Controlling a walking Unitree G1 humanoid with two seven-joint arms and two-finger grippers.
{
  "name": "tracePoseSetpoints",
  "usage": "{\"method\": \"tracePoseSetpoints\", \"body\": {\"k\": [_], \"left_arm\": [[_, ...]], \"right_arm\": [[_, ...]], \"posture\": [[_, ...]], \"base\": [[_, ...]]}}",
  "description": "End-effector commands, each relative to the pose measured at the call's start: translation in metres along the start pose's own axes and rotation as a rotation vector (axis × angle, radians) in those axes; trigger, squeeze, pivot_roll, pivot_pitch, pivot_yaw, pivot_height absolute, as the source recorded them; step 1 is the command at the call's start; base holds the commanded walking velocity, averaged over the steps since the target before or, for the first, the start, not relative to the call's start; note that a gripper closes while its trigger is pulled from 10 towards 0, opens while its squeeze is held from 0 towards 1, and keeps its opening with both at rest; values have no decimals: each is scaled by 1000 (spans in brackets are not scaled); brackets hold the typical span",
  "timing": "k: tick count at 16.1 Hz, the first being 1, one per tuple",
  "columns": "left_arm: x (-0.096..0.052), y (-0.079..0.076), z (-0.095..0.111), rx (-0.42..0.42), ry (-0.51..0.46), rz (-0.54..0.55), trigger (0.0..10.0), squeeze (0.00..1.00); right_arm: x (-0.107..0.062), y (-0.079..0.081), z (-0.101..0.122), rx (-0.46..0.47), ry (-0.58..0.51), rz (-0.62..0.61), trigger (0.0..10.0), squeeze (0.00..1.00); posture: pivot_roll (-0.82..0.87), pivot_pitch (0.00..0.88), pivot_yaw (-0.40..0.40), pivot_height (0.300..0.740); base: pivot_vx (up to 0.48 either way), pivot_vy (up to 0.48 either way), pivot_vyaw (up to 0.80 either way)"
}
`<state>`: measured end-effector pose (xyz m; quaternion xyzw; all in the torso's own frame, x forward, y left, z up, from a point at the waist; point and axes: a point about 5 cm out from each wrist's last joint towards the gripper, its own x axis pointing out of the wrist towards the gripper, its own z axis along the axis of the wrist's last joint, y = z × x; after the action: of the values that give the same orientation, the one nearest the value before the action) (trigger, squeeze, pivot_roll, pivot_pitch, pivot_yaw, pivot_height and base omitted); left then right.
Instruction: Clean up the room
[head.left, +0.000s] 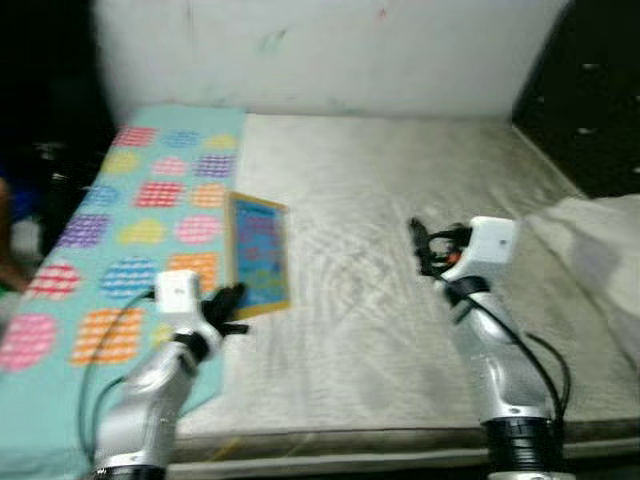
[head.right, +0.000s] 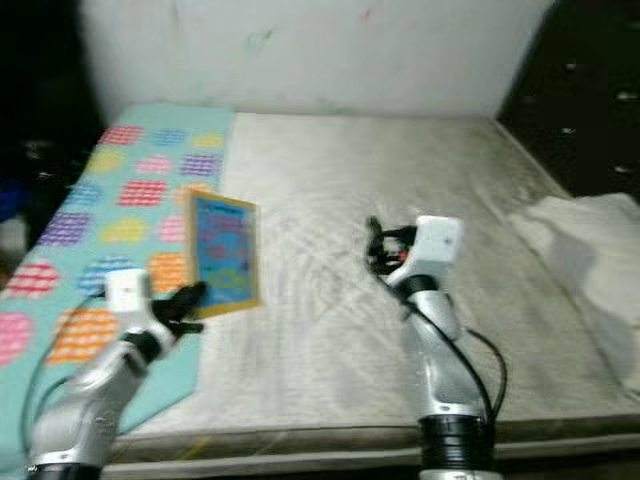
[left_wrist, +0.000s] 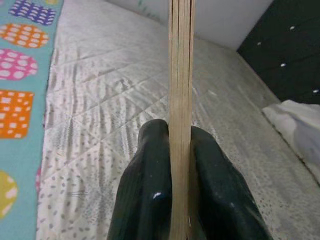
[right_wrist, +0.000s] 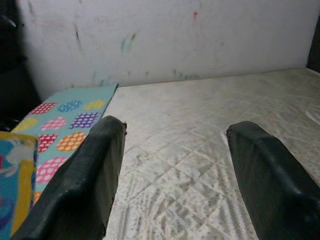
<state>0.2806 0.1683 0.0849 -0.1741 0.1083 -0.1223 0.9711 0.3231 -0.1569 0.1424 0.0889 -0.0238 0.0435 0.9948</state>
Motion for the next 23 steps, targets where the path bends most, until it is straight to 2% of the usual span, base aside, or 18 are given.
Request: {"method": "tracePoseSetpoints", "body": {"k": [1, 15, 20, 23], "left_arm": [[5, -11, 5, 3, -28, -39, 10000, 0], [8, -12, 5, 4, -35, -43, 10000, 0], [9, -12, 7, -13, -58, -40, 10000, 0], [9, -14, 9, -35, -87, -78, 10000, 0]], "right_arm": [[0, -10, 3, -18, -5, -27, 10000, 0], [1, -11, 3, -38, -6, -28, 10000, 0], [1, -13, 2, -44, -7, -31, 10000, 0], [0, -14, 2, -47, -5, -33, 10000, 0]], "posture": [[-113, 0, 11, 740], [-119, 0, 7, 740], [-125, 0, 7, 740], [-126, 0, 9, 740]], "base": [[0, -386, 0], [0, -377, 0], [0, -103, 0], [0, 0, 0]]}}
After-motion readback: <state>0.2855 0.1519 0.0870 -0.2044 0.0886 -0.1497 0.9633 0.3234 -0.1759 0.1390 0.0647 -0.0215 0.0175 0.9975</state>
